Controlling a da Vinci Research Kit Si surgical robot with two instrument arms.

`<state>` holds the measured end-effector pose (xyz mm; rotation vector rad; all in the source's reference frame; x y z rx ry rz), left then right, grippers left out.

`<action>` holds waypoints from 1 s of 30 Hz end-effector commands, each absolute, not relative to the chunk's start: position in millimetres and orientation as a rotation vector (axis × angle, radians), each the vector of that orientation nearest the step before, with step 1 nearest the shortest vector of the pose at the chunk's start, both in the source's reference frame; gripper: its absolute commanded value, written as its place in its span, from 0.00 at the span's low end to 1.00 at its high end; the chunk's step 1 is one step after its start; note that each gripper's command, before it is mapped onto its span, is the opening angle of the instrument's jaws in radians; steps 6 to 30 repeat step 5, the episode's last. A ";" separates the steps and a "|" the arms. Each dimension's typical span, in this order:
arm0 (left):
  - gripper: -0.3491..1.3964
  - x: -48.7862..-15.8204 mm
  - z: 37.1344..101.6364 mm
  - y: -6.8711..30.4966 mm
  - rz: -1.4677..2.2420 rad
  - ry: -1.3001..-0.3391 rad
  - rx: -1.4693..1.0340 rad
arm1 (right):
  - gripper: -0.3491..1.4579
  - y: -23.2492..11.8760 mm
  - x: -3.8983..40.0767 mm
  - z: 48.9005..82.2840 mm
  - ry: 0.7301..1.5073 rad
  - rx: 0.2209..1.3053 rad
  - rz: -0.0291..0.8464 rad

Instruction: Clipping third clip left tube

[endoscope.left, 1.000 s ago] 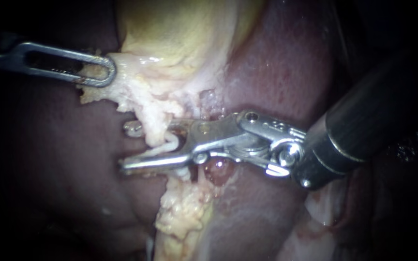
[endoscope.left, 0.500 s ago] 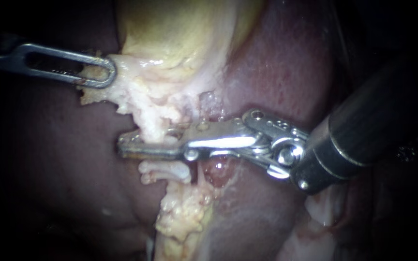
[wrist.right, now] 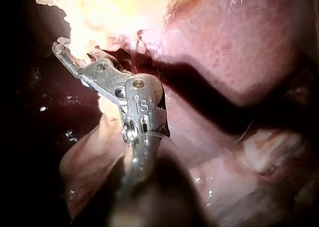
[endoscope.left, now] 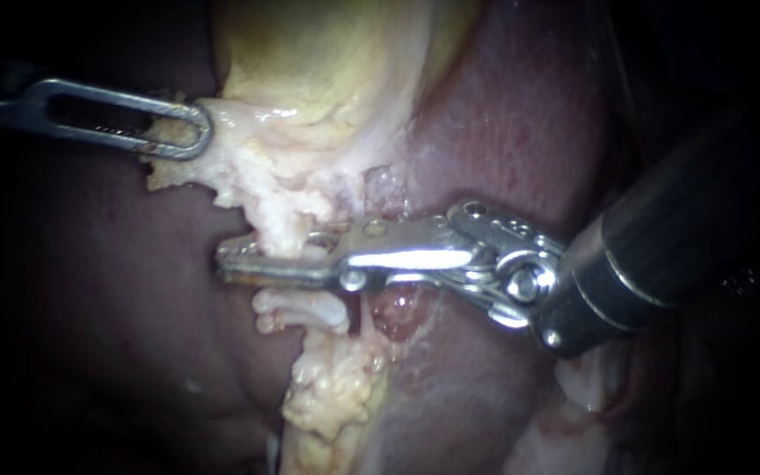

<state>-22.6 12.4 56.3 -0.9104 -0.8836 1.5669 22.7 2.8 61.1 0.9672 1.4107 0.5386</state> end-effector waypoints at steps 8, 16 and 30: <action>0.00 -22.7 56.3 12.4 1.567 -0.883 -0.910 | 0.00 2.8 22.6 61.3 1.411 0.967 0.538; 0.00 -22.7 56.3 12.4 1.567 -0.883 -0.910 | 0.00 2.8 22.6 61.3 1.411 0.967 0.538; 0.00 -22.7 56.3 12.4 1.567 -0.883 -0.910 | 0.00 2.8 22.6 61.3 1.411 0.967 0.538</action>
